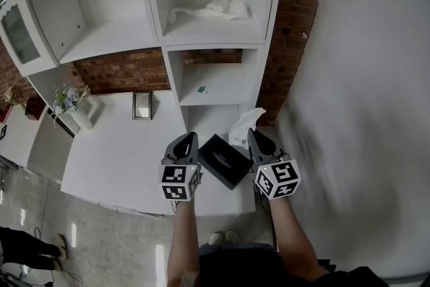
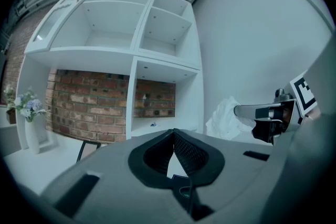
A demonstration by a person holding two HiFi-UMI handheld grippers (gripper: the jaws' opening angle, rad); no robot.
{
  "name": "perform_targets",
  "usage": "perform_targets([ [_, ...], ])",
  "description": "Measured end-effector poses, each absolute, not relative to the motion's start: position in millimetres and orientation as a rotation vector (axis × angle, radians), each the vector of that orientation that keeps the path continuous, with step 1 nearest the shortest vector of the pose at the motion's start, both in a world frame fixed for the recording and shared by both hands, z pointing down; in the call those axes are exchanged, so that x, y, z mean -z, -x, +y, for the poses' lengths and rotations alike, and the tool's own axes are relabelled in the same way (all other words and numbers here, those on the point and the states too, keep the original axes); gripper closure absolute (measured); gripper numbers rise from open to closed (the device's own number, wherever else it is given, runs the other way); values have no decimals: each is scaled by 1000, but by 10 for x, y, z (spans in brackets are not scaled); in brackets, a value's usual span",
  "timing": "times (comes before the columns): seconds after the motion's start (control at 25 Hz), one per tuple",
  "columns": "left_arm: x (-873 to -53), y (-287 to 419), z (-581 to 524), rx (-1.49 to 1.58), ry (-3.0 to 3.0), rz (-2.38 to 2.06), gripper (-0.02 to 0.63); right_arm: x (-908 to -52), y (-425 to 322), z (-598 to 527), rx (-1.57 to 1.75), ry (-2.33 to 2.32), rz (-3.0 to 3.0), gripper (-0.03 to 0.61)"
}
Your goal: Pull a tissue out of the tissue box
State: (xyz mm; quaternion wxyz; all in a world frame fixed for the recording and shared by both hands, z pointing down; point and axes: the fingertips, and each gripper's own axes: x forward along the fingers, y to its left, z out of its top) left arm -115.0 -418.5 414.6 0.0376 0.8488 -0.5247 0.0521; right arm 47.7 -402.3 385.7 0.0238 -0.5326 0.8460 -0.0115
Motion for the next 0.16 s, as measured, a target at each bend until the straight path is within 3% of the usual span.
perform_targets([
  [0.16,-4165,1137,-4199,-164,-2610,-1606,606,-3877,-487,-4031,39,1654,2618,578],
])
